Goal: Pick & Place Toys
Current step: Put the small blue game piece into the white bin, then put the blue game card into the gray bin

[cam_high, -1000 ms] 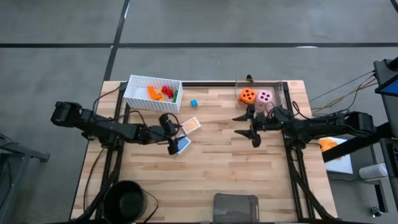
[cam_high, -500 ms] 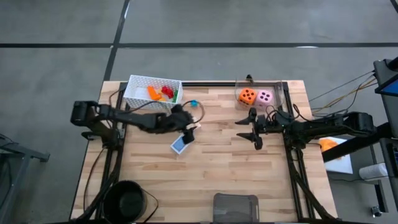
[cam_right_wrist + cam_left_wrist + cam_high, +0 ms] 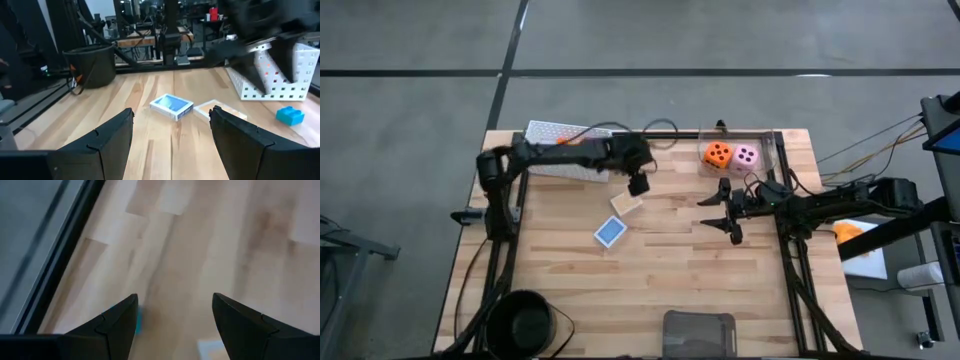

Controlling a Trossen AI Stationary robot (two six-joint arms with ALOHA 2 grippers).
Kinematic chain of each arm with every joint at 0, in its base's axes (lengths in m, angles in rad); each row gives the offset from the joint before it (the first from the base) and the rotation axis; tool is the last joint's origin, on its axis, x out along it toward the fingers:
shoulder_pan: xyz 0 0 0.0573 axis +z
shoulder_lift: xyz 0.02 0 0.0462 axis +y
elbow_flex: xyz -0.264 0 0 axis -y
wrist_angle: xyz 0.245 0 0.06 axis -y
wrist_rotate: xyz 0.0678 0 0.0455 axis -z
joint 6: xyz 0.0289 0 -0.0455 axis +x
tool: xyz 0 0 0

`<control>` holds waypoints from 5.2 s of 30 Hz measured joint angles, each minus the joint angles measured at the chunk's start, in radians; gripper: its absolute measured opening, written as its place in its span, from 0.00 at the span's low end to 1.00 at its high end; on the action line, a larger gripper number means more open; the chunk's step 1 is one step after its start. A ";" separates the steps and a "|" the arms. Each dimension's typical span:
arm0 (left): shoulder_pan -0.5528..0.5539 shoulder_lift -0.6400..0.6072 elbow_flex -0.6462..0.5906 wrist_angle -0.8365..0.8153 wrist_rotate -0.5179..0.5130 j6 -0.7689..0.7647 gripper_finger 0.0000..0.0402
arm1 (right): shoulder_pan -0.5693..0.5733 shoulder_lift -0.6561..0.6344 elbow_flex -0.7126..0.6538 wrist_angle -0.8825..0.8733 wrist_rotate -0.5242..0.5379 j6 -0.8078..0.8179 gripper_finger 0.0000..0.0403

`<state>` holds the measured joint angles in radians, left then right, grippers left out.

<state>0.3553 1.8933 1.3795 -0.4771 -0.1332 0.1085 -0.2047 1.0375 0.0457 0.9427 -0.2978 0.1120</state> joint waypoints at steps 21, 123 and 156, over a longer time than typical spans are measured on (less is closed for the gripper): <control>0.137 0.204 0.181 -0.157 0.056 0.041 0.63 | 0.006 0.006 0.001 0.038 -0.003 -0.015 0.64; 0.120 -0.672 -0.751 0.550 -0.248 -0.276 0.33 | 0.011 0.114 0.005 0.122 -0.003 -0.022 0.64; 0.165 -0.661 -0.751 0.394 -0.263 -0.316 0.71 | 0.011 0.298 0.011 0.322 -0.003 -0.003 0.64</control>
<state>0.5205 1.2327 0.6289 -0.0828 -0.3965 -0.2071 -0.1932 1.3351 0.0563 1.2652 -0.3012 0.1089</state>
